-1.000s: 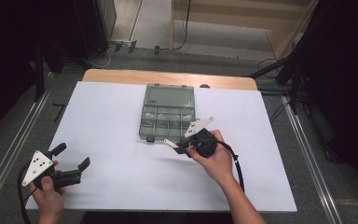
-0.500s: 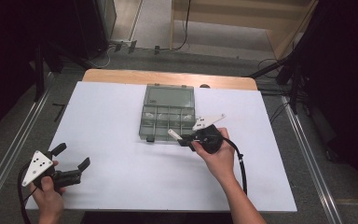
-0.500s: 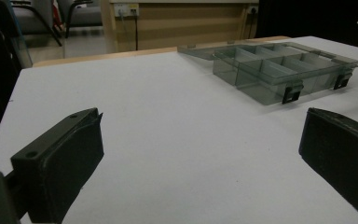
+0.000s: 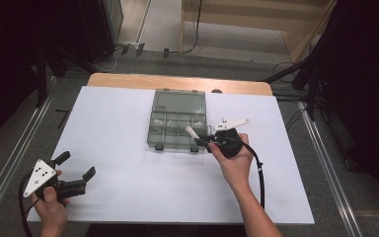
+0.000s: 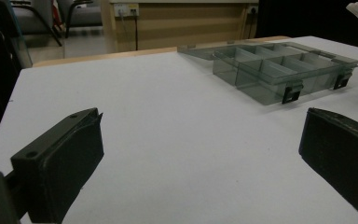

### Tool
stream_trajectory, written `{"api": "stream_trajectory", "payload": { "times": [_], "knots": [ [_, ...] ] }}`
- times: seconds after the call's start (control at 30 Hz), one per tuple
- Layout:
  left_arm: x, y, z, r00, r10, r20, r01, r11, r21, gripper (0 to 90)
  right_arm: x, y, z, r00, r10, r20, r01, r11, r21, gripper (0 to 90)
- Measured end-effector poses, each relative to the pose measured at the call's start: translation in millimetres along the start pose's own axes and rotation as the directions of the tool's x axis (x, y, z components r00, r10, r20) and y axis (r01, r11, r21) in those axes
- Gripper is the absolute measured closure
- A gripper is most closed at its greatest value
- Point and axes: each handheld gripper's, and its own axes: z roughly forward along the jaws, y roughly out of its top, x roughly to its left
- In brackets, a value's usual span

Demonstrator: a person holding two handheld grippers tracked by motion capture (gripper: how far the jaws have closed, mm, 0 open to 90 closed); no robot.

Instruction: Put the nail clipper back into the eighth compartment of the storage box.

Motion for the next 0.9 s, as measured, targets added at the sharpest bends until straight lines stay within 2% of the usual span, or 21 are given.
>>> {"api": "stream_trajectory", "payload": {
  "times": [0.1, 0.23, 0.27, 0.5, 0.57, 0.73, 0.9],
  "knots": [
    [0.0, 0.0, 0.0, 1.0, 0.0, 0.0, 0.0, 1.0, 0.0, 0.0, -3.2, -1.7, 1.4, 0.9994, 0.031, 0.018, -0.03, 0.999, -0.012, 79.2],
    [0.0, 0.0, 0.0, 1.0, -0.001, 0.0, 0.001, 1.0, 0.0, 0.0, -4.7, -3.2, 3.0, 0.9982, 0.046, 0.038, -0.045, 0.999, -0.022, 79.2],
    [0.0, 0.0, 0.0, 1.0, -0.001, 0.0, 0.001, 1.0, -0.001, 0.0, -5.8, -4.6, 4.1, 0.9965, 0.065, 0.052, -0.064, 0.998, -0.03, 79.2],
    [0.1, 0.0, 0.0, 1.0, -0.002, 0.001, 0.002, 1.0, -0.001, 0.0, -9.7, -7.6, 8.0, 0.991, 0.099, 0.09, -0.095, 0.994, -0.045, 79.1],
    [0.2, 0.0, 0.0, 1.0, -0.002, 0.0, 0.002, 1.0, -0.001, 0.0, -11.4, -9.9, 10.2, 0.9869, 0.116, 0.112, -0.11, 0.992, -0.053, 79.1],
    [0.3, -0.1, -0.1, 1.0, -0.001, 0.001, 0.001, 1.0, -0.001, 0.0, -17.7, -18.3, 16.2, 0.9821, 0.149, 0.115, -0.145, 0.988, -0.044, 79.1],
    [0.1, 0.0, 0.1, 1.0, -0.001, 0.0, 0.001, 1.0, -0.001, 0.0, -20.2, -22.3, 20.9, 0.9788, 0.163, 0.124, -0.159, 0.986, -0.04, 79.1]
  ]
}}
